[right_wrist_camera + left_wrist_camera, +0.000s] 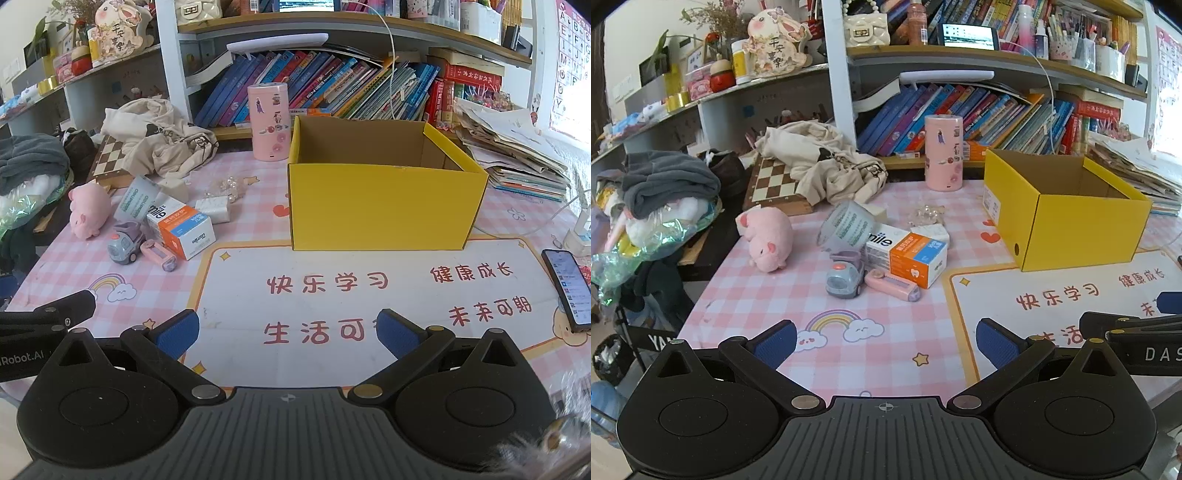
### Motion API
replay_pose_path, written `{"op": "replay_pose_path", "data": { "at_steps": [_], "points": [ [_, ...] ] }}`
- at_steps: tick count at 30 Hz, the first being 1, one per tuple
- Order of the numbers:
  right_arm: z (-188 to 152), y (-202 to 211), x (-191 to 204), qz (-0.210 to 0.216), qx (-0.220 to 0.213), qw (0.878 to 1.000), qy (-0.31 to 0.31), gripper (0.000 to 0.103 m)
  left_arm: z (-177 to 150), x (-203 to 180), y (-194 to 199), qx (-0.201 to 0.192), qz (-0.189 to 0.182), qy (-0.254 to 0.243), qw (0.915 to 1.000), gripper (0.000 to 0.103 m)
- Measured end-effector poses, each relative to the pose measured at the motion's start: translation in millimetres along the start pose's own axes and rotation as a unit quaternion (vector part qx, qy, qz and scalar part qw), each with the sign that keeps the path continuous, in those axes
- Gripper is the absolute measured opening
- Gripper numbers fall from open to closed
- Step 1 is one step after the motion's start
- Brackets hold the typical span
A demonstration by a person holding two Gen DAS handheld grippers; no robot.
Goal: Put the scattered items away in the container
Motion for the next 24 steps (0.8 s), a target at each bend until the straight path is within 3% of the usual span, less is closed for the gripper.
{"op": "replay_pose_path", "data": {
  "at_steps": [24],
  "points": [
    [-2.8,-0.1,-0.2,-0.002,0.004,1.0,-0.003,0.103,-3.1,5.1,-5.9,0.019,-0.002,0.013,0.9997,0.103]
  ]
}}
Point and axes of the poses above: each gripper's, at about its wrist camera, not at the fingertips, and y roughly against the way its jaws point, x to its left, z to its top, the point moved 5 cm from there along -y, roughly the way its jaws point, and after that the axes turned 8 degrees about -x, right-handed, at the moved point
